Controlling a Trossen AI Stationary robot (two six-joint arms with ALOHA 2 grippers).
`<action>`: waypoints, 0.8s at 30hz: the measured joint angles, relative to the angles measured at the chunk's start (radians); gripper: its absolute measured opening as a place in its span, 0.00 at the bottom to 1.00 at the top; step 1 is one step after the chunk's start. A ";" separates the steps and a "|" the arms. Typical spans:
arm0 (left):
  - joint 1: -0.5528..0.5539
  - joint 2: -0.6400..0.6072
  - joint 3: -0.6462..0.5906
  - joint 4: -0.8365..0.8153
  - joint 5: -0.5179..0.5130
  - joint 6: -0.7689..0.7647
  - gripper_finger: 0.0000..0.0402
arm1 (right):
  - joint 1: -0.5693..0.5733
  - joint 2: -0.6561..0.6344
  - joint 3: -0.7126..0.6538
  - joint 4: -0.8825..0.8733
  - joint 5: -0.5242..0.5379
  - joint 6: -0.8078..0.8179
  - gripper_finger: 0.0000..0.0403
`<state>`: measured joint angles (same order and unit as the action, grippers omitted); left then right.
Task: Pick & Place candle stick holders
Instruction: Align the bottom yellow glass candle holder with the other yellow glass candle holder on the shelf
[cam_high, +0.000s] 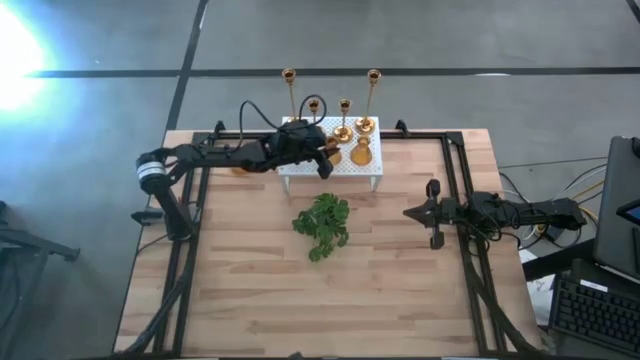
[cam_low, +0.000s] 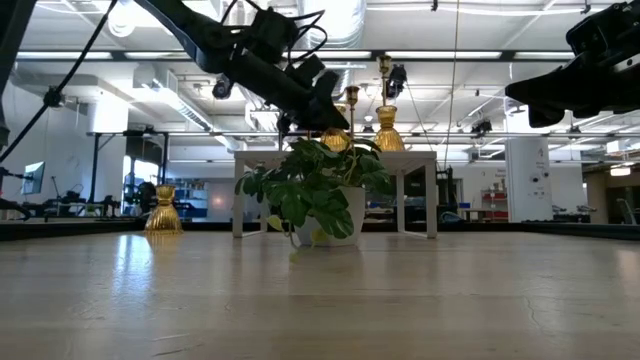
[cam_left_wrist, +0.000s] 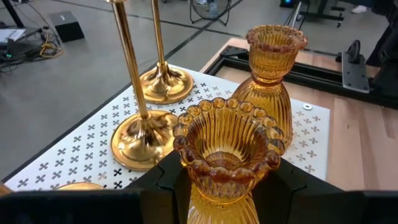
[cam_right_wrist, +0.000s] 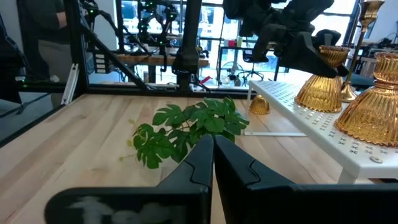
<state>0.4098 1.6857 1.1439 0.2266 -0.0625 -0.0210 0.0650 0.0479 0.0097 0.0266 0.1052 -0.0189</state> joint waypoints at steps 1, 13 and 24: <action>0.001 -0.001 -0.006 0.009 0.000 -0.006 0.32 | 0.000 0.000 0.000 0.000 0.000 0.000 0.02; 0.005 -0.006 -0.049 0.059 0.024 -0.058 0.32 | 0.000 0.000 0.000 0.000 0.000 0.000 0.02; 0.005 -0.008 -0.047 0.045 0.045 -0.085 0.32 | 0.000 0.000 0.000 0.000 0.000 0.000 0.02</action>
<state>0.4152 1.6775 1.0971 0.2712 -0.0177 -0.1059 0.0650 0.0475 0.0097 0.0269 0.1053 -0.0192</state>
